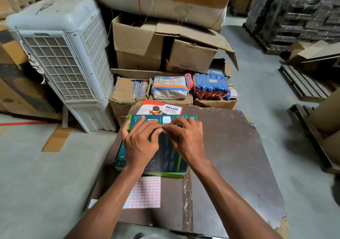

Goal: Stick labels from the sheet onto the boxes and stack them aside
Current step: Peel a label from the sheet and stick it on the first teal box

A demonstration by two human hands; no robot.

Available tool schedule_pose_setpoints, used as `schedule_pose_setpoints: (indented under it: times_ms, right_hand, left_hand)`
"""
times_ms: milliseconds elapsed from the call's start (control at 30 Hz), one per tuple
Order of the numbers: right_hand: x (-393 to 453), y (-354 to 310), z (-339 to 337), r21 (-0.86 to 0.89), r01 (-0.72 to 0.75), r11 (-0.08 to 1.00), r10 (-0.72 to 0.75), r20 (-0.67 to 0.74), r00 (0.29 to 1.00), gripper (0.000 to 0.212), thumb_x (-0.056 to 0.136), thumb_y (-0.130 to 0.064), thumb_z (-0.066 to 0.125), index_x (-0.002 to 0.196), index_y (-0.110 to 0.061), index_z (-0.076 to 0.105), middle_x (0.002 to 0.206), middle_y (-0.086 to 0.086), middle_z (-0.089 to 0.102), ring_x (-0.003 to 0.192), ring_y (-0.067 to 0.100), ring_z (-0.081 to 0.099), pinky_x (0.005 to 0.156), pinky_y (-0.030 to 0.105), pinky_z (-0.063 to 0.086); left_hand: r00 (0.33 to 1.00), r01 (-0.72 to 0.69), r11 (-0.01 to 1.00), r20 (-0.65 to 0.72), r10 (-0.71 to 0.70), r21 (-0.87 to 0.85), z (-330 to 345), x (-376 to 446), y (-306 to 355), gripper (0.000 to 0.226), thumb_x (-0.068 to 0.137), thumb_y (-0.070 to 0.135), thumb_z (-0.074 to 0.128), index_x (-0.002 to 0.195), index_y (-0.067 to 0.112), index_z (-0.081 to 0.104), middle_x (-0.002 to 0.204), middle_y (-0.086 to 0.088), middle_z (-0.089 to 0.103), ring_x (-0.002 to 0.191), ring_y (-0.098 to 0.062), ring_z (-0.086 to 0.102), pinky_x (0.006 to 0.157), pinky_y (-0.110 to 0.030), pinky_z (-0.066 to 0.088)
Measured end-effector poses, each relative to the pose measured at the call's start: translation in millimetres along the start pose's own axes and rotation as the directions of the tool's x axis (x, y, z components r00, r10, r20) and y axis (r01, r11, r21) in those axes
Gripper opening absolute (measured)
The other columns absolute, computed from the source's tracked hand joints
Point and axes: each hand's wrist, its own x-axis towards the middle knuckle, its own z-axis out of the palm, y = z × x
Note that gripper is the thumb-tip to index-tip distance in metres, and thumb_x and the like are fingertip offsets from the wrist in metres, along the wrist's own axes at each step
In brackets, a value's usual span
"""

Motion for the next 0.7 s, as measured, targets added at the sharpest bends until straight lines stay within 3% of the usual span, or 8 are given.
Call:
schedule_pose_setpoints:
  times_ms: [200, 300, 367, 433, 500, 567, 700]
  right_hand:
    - [-3, 8, 1, 0.009, 0.060, 0.998, -0.060, -0.022, 0.998, 0.025, 0.090, -0.034, 0.077, 0.115, -0.036, 0.074, 0.110, -0.010, 0.068, 0.086, 0.017, 0.048, 0.069, 0.032, 0.028]
    - [-4, 14, -2, 0.010, 0.064, 0.998, -0.064, 0.023, 0.998, 0.040, 0.083, -0.026, 0.084, 0.119, -0.035, 0.072, 0.116, -0.009, 0.068, 0.092, 0.017, 0.052, 0.070, 0.032, 0.032]
    - [-5, 14, -4, 0.029, 0.039, 0.999, -0.041, 0.066, 0.997, 0.048, 0.079, -0.023, 0.086, 0.123, -0.034, 0.070, 0.121, -0.007, 0.067, 0.104, 0.018, 0.054, 0.076, 0.034, 0.038]
    - [-4, 13, -6, 0.017, 0.011, 1.000, -0.012, 0.090, 0.996, 0.047, 0.084, -0.028, 0.080, 0.128, -0.035, 0.065, 0.131, -0.006, 0.062, 0.125, 0.023, 0.051, 0.096, 0.045, 0.041]
    - [-2, 12, -7, -0.049, -0.019, 0.999, 0.027, 0.164, 0.986, 0.048, 0.094, -0.046, 0.063, 0.141, -0.039, 0.052, 0.150, -0.003, 0.047, 0.148, 0.030, 0.032, 0.115, 0.055, 0.027]
    - [1, 12, -7, -0.112, 0.005, 0.994, 0.026, 0.276, 0.961, 0.059, 0.100, -0.055, 0.048, 0.155, -0.044, 0.029, 0.164, 0.002, 0.030, 0.155, 0.034, 0.018, 0.121, 0.060, 0.018]
    - [5, 14, -7, -0.184, 0.095, 0.978, -0.027, 0.341, 0.940, 0.066, 0.104, -0.051, 0.042, 0.159, -0.047, 0.007, 0.166, 0.008, 0.027, 0.152, 0.037, 0.024, 0.118, 0.061, 0.021]
  left_hand:
    - [0.999, -0.032, 0.999, -0.002, 0.032, 0.031, 3, -1, -3, 0.011, 0.090, 0.027, 0.077, 0.100, 0.031, 0.075, 0.115, 0.012, 0.075, 0.129, -0.019, 0.060, 0.113, -0.055, 0.033]
    - [0.999, -0.047, 0.998, 0.008, 0.047, 0.051, 4, 0, -6, 0.011, 0.090, 0.027, 0.078, 0.101, 0.031, 0.075, 0.116, 0.011, 0.074, 0.130, -0.021, 0.060, 0.112, -0.056, 0.034]
    - [0.998, -0.057, 0.997, 0.009, 0.056, 0.052, 4, 2, -8, 0.011, 0.091, 0.028, 0.077, 0.102, 0.031, 0.075, 0.117, 0.012, 0.074, 0.130, -0.020, 0.059, 0.112, -0.055, 0.034]
    - [0.997, -0.074, 0.996, 0.011, 0.073, 0.047, 4, 5, -11, 0.013, 0.092, 0.026, 0.076, 0.104, 0.031, 0.075, 0.118, 0.013, 0.074, 0.130, -0.019, 0.059, 0.112, -0.054, 0.035]
    - [0.996, -0.088, 0.995, 0.013, 0.088, 0.041, 3, 8, -13, 0.016, 0.091, 0.024, 0.077, 0.105, 0.031, 0.075, 0.119, 0.013, 0.073, 0.130, -0.017, 0.059, 0.111, -0.053, 0.036]
    - [0.996, -0.089, 0.995, 0.016, 0.088, 0.035, 3, 10, -14, 0.017, 0.090, 0.025, 0.077, 0.106, 0.032, 0.074, 0.118, 0.014, 0.073, 0.129, -0.015, 0.059, 0.111, -0.052, 0.036]
    - [0.993, -0.105, 0.993, 0.058, 0.102, 0.048, 7, 10, -20, 0.035, 0.089, 0.025, 0.078, 0.123, 0.029, 0.069, 0.126, 0.013, 0.070, 0.133, -0.015, 0.056, 0.115, -0.052, 0.033]
